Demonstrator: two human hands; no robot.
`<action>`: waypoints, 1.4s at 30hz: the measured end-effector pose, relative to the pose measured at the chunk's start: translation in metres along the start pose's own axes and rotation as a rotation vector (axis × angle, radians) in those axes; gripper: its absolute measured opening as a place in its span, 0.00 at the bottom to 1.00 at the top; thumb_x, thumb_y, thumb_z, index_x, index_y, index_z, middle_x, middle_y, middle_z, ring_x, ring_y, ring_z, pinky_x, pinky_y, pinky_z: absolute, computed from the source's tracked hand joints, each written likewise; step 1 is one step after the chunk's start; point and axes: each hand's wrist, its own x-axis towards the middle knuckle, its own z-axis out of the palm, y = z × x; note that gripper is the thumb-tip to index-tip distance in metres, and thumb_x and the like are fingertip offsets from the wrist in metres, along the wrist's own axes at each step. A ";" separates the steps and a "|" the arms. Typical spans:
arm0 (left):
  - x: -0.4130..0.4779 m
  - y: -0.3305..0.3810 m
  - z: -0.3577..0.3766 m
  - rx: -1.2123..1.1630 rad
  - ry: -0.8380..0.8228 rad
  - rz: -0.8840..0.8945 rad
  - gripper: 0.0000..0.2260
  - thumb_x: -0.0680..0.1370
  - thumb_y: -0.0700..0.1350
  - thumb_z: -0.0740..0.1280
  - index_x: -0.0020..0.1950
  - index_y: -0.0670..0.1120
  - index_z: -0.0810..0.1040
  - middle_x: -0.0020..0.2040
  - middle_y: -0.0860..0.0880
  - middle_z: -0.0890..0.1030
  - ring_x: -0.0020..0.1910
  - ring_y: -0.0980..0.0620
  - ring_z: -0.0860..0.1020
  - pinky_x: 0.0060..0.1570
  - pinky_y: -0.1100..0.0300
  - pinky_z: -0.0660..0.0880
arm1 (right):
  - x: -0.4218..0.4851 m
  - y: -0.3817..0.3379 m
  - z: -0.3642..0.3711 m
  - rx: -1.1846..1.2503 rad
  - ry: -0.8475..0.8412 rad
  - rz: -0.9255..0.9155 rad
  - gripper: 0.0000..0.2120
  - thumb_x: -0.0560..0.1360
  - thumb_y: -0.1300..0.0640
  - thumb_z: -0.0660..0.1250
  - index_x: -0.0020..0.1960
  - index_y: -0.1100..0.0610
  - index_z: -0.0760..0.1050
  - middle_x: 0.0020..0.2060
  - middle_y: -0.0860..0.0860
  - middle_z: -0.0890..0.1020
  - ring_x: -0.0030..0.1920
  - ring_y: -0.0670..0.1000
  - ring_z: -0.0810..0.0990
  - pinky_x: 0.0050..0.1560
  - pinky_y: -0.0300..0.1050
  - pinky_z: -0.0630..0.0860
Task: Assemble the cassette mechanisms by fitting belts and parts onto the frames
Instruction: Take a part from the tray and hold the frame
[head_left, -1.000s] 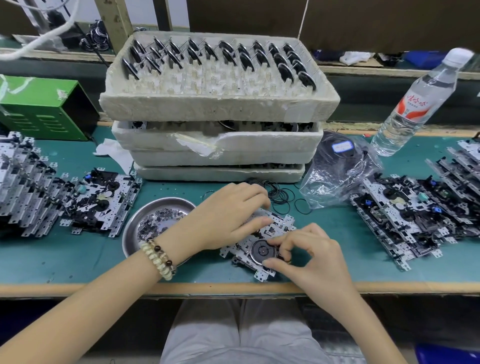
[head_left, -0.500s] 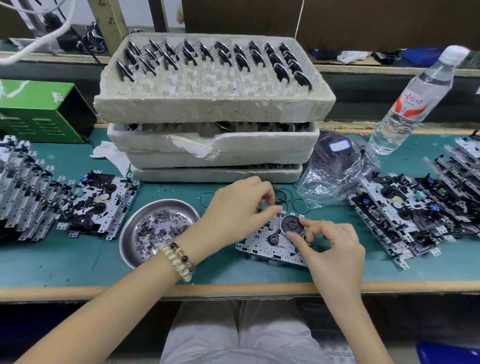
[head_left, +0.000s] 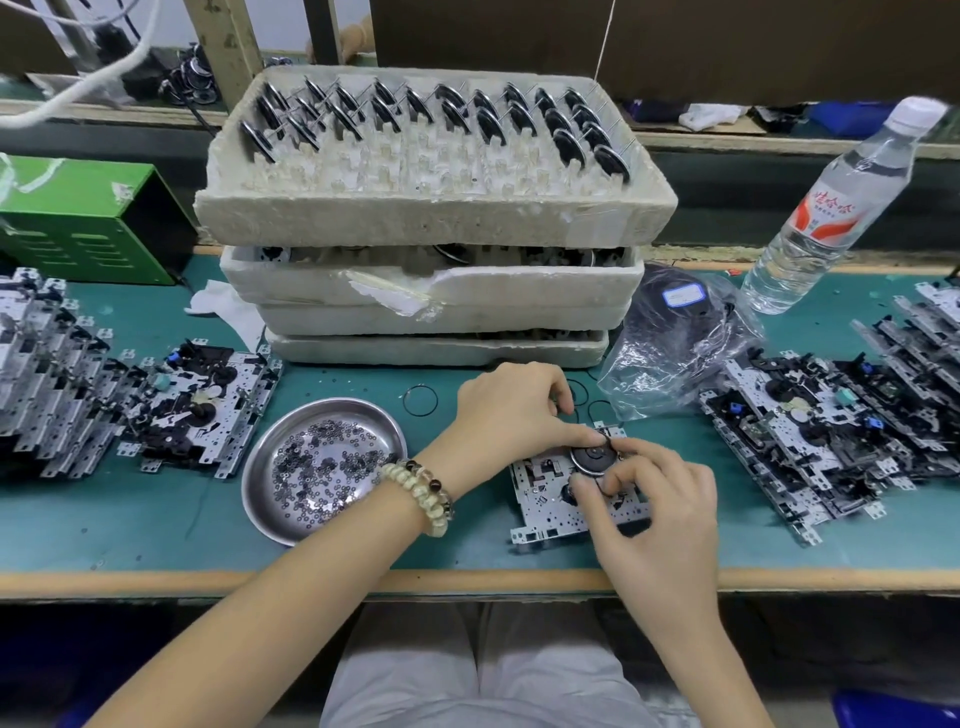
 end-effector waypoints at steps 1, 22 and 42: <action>0.002 0.000 -0.001 -0.008 -0.022 -0.024 0.21 0.65 0.70 0.74 0.43 0.56 0.77 0.40 0.59 0.81 0.44 0.59 0.78 0.41 0.59 0.70 | -0.005 -0.003 0.001 0.001 -0.012 -0.013 0.12 0.72 0.45 0.70 0.38 0.53 0.74 0.52 0.46 0.78 0.54 0.49 0.68 0.56 0.38 0.64; -0.025 0.002 0.011 -0.008 0.089 0.296 0.09 0.80 0.55 0.68 0.59 0.62 0.82 0.56 0.56 0.76 0.57 0.52 0.70 0.58 0.53 0.67 | -0.018 0.012 -0.012 -0.071 0.017 -0.121 0.12 0.77 0.48 0.63 0.46 0.55 0.81 0.56 0.53 0.76 0.57 0.53 0.67 0.62 0.38 0.61; -0.084 -0.042 0.039 -0.245 0.568 0.373 0.15 0.82 0.54 0.60 0.60 0.45 0.79 0.57 0.53 0.77 0.61 0.51 0.71 0.64 0.59 0.66 | 0.047 0.037 -0.056 0.657 -0.624 0.552 0.15 0.73 0.52 0.68 0.31 0.59 0.77 0.25 0.60 0.73 0.18 0.47 0.62 0.20 0.30 0.56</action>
